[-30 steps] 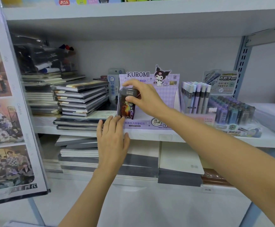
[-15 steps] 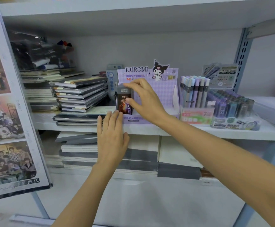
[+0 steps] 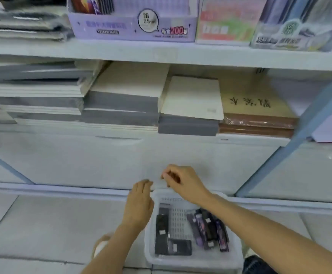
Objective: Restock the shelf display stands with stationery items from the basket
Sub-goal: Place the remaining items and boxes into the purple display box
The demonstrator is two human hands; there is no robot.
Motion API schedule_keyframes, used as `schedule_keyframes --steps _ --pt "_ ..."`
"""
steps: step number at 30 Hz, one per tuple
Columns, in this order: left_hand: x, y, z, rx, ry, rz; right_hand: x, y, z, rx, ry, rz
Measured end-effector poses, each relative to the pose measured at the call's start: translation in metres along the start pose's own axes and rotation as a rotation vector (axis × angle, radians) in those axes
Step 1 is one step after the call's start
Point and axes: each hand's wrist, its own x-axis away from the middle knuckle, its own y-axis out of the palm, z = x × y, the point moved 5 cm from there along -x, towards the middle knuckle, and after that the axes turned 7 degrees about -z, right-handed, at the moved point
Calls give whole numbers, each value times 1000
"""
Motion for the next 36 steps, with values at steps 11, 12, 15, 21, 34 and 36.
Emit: schedule_keyframes --steps 11,12,15,21,34,36 --pt "45 107 -37 -144 -52 -358 82 144 173 93 578 -615" --pt "46 105 -35 -138 -39 -336 85 149 176 100 589 -617" --pt "46 103 -34 -107 -5 -257 85 158 181 163 571 -633" --pt "44 105 -36 -66 -20 -223 85 155 187 123 583 -684" --pt "35 103 -29 -17 -116 -245 44 32 187 -174 677 -516" --pt "29 97 -24 197 -159 -164 38 33 174 -363 666 -420"
